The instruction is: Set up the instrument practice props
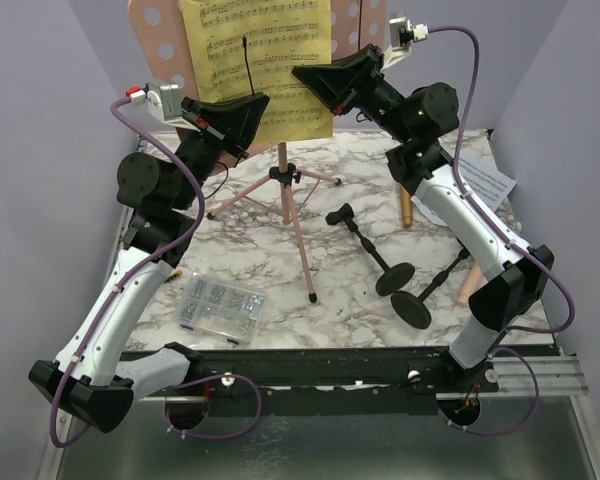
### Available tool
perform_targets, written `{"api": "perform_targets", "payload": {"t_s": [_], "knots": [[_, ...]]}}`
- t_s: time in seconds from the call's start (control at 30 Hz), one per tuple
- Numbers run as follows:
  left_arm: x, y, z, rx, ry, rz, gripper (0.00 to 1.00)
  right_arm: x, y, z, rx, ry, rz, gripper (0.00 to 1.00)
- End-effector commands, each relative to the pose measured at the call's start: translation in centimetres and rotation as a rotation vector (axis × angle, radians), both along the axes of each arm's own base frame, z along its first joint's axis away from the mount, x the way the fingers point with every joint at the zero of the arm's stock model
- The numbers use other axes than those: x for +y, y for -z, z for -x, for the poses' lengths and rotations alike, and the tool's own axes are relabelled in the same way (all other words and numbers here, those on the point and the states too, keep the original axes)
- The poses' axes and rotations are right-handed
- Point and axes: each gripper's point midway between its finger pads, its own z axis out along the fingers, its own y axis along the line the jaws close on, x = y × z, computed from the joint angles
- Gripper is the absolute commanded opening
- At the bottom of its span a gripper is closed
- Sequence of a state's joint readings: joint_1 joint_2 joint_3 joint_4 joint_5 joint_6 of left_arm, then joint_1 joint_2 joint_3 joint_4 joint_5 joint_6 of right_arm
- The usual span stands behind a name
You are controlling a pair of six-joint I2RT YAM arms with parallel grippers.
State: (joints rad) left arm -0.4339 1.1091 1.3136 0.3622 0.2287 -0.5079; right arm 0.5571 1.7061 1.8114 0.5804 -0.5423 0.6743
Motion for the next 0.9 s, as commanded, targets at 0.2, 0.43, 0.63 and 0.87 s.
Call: {"api": "perform_targets", "payload": {"t_s": [0.2, 0.43, 0.63, 0.87], "knots": [[0.8, -4.9, 4.4, -0.164, 0.060, 0.060, 0.00, 1.7, -2.7, 3.0, -0.120, -0.054, 0.001, 0.01], [0.8, -4.8, 4.4, -0.168, 0.059, 0.056, 0.00, 2.0, -3.1, 3.0, -0.143, -0.049, 0.013, 0.01], [0.8, -4.9, 4.5, -0.167, 0.067, 0.062, 0.00, 3.1, -2.4, 3.3, -0.153, -0.086, 0.036, 0.01], [0.9, -4.9, 4.6, -0.167, 0.067, 0.068, 0.00, 4.2, -1.5, 3.2, -0.161, -0.113, 0.062, 0.01]]}}
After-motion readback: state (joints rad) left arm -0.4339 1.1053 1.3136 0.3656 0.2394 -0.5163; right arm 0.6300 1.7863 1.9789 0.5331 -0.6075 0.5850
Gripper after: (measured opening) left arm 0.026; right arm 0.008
